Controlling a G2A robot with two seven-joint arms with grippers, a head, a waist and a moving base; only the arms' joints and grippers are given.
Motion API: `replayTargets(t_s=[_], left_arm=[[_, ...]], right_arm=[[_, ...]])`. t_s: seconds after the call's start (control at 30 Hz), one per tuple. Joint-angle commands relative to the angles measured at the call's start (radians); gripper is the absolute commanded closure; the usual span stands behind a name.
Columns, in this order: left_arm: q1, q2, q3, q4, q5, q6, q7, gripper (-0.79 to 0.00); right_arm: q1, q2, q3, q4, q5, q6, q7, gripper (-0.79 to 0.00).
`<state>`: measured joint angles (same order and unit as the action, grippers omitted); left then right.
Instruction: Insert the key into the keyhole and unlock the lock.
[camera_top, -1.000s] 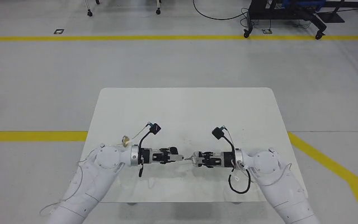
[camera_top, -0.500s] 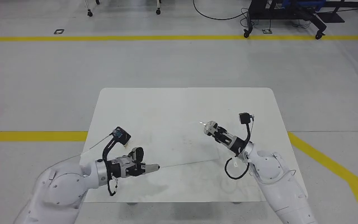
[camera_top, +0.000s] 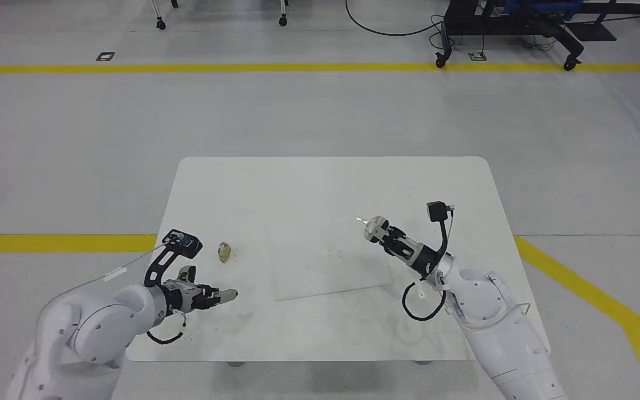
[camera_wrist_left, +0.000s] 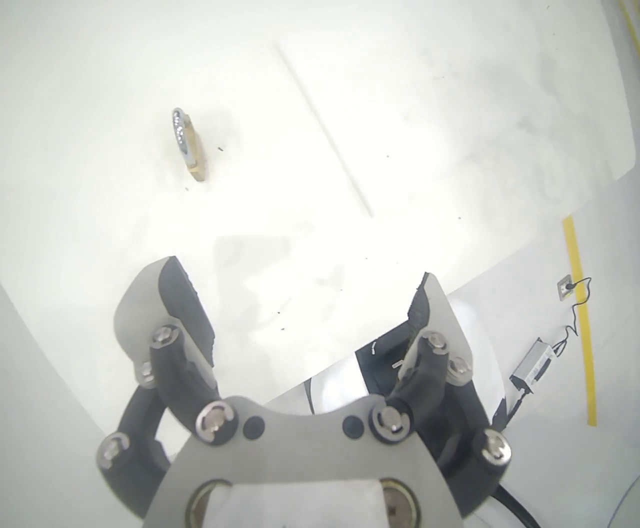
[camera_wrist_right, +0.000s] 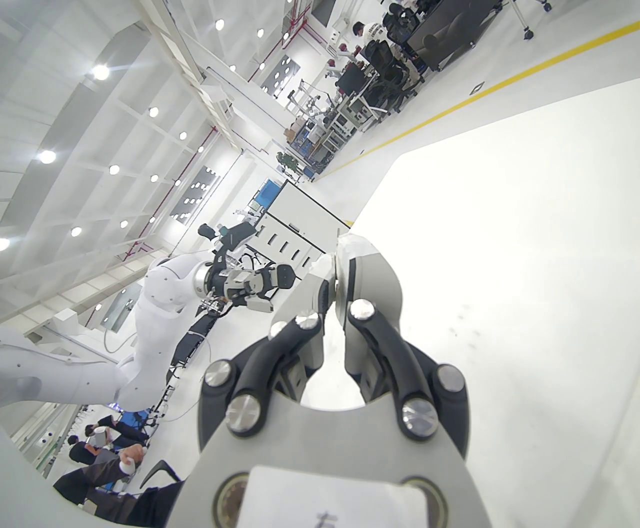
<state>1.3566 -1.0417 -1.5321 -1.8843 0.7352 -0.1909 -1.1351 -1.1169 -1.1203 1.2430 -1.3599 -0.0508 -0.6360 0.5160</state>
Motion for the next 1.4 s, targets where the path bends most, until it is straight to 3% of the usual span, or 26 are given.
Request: replayTargets(t_s=[0.0,0.13,0.23,0.47,0.7,0.87,1.2,1.23,1.3,1.37], left_arm=[[-0.034,-0.002,0.03,0.057,0.022,-0.014,0.036,-0.671],[-0.107,-0.008,0.104,0.163,0.107,-0.009,0.097,-0.468],[-0.146,-0.013,0.141,0.227,0.104,-0.011,0.13,-0.385],[-0.208,-0.02,0.184,0.319,0.099,-0.023,0.183,-0.308],[-0.246,-0.021,0.21,0.353,0.157,-0.002,0.19,-0.342],[-0.289,-0.025,0.228,0.395,0.152,-0.01,0.221,-0.323],[-0.383,-0.041,0.299,0.513,0.141,-0.028,0.234,-0.194],[-0.387,-0.042,0.304,0.519,0.144,-0.028,0.233,-0.157],[-0.389,-0.044,0.313,0.526,0.15,-0.023,0.237,0.0],[-0.392,-0.044,0.315,0.53,0.15,-0.021,0.233,0.0]], right_arm=[[0.0,0.0,0.0,0.0,0.0,0.0,0.0,0.0],[0.0,0.0,0.0,0.0,0.0,0.0,0.0,0.0],[0.0,0.0,0.0,0.0,0.0,0.0,0.0,0.0],[0.0,0.0,0.0,0.0,0.0,0.0,0.0,0.0],[0.0,0.0,0.0,0.0,0.0,0.0,0.0,0.0],[0.0,0.0,0.0,0.0,0.0,0.0,0.0,0.0],[0.0,0.0,0.0,0.0,0.0,0.0,0.0,0.0],[0.0,0.0,0.0,0.0,0.0,0.0,0.0,0.0],[0.0,0.0,0.0,0.0,0.0,0.0,0.0,0.0],[0.0,0.0,0.0,0.0,0.0,0.0,0.0,0.0]])
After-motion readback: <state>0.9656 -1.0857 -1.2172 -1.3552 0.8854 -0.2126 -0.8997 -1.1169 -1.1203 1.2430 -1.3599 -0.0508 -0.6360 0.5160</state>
